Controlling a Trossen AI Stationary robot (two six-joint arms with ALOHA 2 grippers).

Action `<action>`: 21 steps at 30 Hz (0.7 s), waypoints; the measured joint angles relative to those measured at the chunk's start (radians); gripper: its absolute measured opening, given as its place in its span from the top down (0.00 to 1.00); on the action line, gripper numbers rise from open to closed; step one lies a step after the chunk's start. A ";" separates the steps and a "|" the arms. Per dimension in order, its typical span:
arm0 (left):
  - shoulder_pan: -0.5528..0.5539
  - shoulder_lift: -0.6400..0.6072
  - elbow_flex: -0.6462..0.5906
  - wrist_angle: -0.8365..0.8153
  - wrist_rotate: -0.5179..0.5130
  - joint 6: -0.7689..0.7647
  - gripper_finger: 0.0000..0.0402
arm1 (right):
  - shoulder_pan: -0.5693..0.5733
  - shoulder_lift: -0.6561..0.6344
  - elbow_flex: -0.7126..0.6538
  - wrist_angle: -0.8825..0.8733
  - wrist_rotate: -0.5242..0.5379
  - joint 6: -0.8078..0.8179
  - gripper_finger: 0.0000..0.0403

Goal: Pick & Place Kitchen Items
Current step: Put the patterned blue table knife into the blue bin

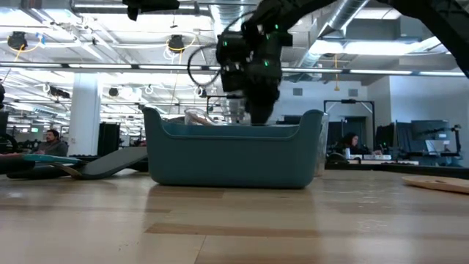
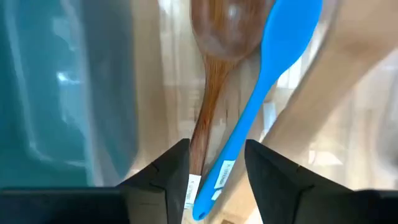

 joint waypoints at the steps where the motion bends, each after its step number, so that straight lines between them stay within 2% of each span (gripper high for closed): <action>1: 0.000 0.000 0.000 0.000 0.000 0.000 0.99 | 0.000 0.000 0.030 -0.020 0.000 0.000 0.64; 9: 0.000 0.000 0.000 0.000 0.000 0.000 0.99 | -0.007 0.000 0.296 -0.175 -0.001 -0.011 0.76; 13: 0.000 0.000 0.000 0.001 0.001 0.000 0.99 | -0.022 -0.002 0.404 -0.191 -0.001 -0.010 0.82; 18: 0.000 0.000 0.000 0.000 0.001 0.000 0.99 | -0.063 -0.002 0.487 -0.194 -0.006 0.029 0.89; 21: 0.000 0.000 0.000 0.000 0.001 0.000 0.99 | -0.097 -0.015 0.496 -0.191 -0.073 0.053 0.93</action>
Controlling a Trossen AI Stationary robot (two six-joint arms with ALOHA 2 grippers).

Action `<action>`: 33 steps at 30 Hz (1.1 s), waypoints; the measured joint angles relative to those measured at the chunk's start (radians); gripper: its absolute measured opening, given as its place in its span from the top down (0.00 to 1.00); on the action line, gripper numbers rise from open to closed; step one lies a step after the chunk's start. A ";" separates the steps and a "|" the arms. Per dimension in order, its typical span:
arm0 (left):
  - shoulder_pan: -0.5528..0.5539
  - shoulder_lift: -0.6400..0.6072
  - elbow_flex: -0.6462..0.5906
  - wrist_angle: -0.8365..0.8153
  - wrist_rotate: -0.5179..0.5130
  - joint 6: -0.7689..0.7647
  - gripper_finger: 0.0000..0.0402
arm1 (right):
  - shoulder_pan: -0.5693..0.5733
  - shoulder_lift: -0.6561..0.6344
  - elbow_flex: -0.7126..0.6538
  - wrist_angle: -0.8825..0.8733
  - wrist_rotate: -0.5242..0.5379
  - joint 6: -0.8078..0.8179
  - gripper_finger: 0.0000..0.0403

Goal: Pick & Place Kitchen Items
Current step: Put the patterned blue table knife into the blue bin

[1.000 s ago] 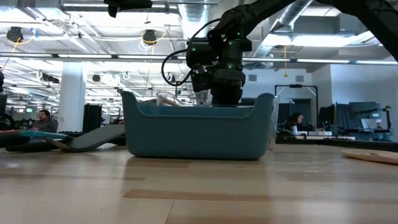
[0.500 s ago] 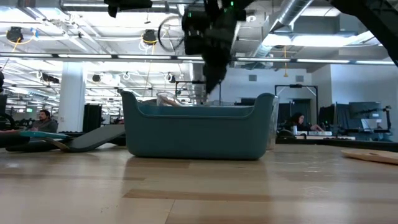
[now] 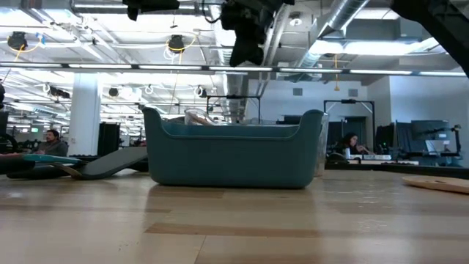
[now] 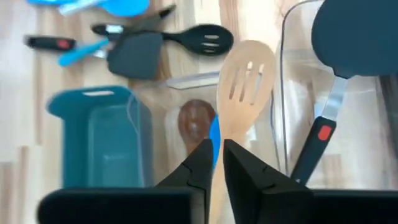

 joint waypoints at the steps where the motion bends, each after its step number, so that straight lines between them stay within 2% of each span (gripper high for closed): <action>1: 0.000 0.000 0.000 0.000 0.000 0.000 0.99 | -0.008 -0.004 0.000 0.009 -0.020 0.000 0.95; 4: 0.000 0.000 0.000 0.000 0.000 0.000 0.99 | -0.021 -0.023 -0.001 0.028 -0.028 0.000 0.99; 15: 0.000 0.000 0.000 0.000 0.004 0.000 0.99 | -0.023 -0.100 -0.020 0.212 -0.030 0.000 1.00; 33: 0.000 0.000 0.000 0.012 -0.001 0.000 0.99 | -0.034 -0.126 -0.022 0.307 -0.029 0.000 1.00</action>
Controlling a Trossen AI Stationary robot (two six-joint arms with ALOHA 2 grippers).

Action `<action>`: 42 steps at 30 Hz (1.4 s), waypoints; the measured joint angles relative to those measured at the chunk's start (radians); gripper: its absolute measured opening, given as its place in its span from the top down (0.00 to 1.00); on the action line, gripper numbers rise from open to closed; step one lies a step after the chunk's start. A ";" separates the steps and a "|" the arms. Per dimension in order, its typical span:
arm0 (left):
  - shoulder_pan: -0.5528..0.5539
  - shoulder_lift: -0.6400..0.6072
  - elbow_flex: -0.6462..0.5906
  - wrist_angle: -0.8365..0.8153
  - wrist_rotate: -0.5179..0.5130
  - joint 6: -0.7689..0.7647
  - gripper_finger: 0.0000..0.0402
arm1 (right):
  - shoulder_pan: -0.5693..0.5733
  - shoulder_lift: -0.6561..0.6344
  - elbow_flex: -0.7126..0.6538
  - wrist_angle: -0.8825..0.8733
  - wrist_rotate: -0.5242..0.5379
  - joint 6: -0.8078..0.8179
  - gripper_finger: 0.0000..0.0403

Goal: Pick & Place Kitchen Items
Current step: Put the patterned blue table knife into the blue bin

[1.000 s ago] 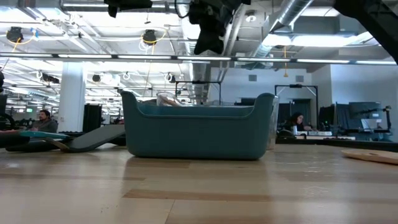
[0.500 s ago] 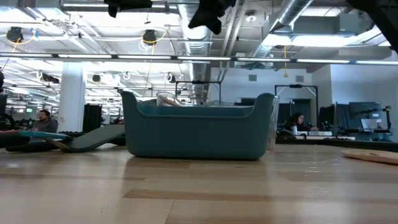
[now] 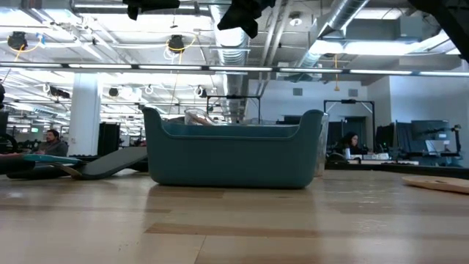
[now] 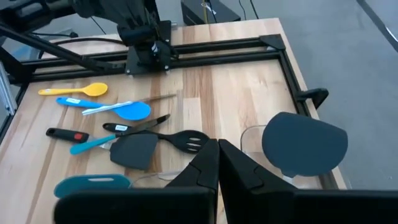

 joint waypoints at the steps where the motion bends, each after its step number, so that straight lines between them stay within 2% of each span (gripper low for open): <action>1: 0.000 0.000 0.000 0.000 0.000 0.000 0.99 | 0.001 0.000 0.000 0.000 0.000 0.000 1.00; 42: 0.000 0.000 0.000 0.016 0.004 0.000 0.99 | -0.006 -0.001 0.000 0.031 0.003 0.022 1.00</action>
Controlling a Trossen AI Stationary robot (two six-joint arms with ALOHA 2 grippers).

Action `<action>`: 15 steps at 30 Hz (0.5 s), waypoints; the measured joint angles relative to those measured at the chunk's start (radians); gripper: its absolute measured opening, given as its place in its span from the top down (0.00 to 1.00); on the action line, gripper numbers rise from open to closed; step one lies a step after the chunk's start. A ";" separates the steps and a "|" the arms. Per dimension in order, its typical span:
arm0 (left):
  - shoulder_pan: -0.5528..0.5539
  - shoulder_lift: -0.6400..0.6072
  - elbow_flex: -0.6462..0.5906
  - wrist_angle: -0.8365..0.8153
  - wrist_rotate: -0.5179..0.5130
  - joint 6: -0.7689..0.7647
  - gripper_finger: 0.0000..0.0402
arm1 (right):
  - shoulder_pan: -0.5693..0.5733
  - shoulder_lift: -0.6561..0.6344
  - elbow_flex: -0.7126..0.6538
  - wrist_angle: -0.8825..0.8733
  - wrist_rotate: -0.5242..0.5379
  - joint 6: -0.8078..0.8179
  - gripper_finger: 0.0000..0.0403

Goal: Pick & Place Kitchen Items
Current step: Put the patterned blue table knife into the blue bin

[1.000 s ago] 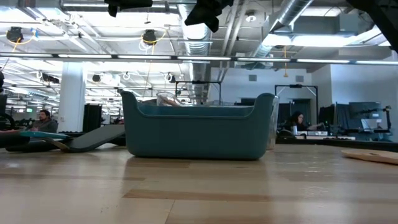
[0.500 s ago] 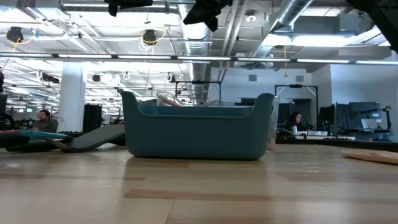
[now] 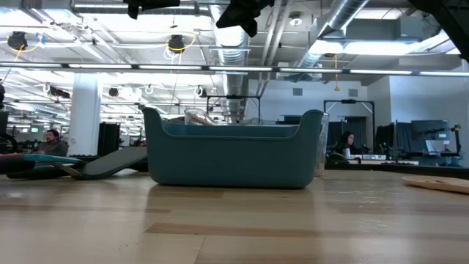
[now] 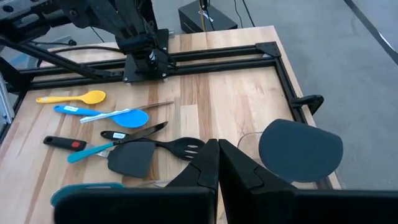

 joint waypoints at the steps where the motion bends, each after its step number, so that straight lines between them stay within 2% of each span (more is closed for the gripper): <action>1: 0.000 0.000 0.000 0.000 0.000 0.000 0.99 | 0.000 0.000 0.000 0.001 0.000 0.007 1.00; 8: 0.000 0.000 0.000 0.002 -0.001 0.000 0.99 | 0.000 0.000 0.000 -0.029 0.001 -0.025 1.00; 15: 0.000 0.000 0.000 0.008 -0.004 -0.022 0.99 | 0.011 -0.004 0.000 -0.159 0.002 -0.015 1.00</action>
